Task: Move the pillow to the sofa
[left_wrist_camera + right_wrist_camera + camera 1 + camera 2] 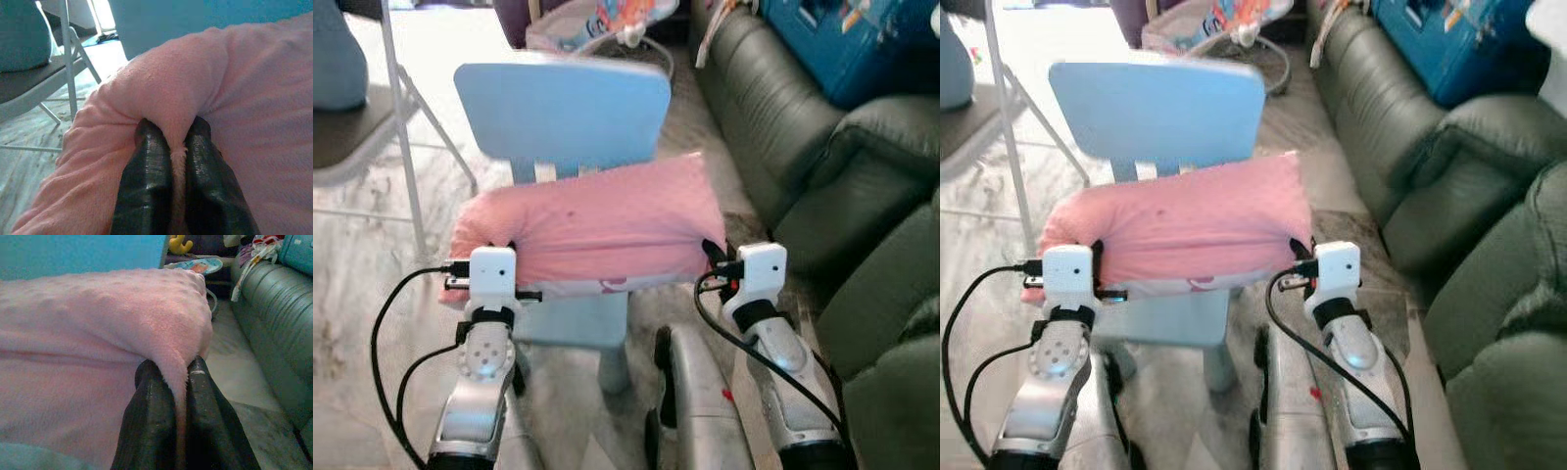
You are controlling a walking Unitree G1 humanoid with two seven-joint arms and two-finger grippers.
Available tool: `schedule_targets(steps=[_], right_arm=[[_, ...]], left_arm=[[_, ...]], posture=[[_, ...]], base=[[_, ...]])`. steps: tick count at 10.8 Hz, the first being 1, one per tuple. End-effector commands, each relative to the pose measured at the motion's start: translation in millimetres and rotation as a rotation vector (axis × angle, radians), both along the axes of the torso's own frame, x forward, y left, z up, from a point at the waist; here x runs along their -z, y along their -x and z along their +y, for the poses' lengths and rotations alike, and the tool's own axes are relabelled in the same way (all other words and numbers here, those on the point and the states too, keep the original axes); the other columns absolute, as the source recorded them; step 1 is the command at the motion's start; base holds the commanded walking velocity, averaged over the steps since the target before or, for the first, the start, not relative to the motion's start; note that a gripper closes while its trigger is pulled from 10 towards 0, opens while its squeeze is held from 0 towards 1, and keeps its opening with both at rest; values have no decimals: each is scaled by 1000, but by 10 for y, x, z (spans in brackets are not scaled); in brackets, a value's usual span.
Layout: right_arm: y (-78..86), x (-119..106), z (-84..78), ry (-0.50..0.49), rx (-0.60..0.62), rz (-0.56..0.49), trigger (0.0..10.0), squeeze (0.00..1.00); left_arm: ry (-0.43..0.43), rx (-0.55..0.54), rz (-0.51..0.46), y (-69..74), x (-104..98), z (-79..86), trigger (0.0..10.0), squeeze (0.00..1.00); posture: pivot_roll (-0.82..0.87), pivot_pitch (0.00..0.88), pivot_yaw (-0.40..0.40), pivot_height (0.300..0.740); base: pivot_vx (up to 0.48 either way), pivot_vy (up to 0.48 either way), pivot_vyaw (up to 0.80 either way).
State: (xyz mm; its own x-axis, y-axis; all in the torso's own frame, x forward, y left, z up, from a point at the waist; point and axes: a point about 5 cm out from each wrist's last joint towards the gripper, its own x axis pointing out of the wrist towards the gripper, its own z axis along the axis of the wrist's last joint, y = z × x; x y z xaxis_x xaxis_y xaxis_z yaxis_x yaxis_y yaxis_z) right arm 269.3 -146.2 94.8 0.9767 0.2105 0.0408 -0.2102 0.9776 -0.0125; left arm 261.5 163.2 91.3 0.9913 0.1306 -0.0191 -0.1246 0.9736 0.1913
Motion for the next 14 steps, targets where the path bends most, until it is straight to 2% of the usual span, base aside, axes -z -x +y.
schedule_targets(steps=[1,5,8,9,14], right_arm=[[-19,-114,-118,-4,58,-43,10000,0],[-36,-130,-110,-9,61,-45,10000,0],[-43,-146,-119,-9,67,-48,10000,0],[-42,-151,-118,-10,69,-49,10000,0],[-69,-159,-130,-11,80,-48,10000,0]], left_arm=[[3,-27,-8,-8,-36,71,10000,0],[26,-32,-8,-44,-43,26,10000,0],[88,-69,18,-79,-18,30,10000,0],[72,-54,10,-93,-34,15,10000,0],[105,39,21,-137,-30,-117,10000,0]], posture=[[-16,49,-56,585],[-18,47,-58,665],[-23,45,-56,720],[-26,45,-58,735],[-29,35,-53,740]], base=[[0,0,0],[0,0,0],[0,0,0],[0,0,0],[0,0,0]])
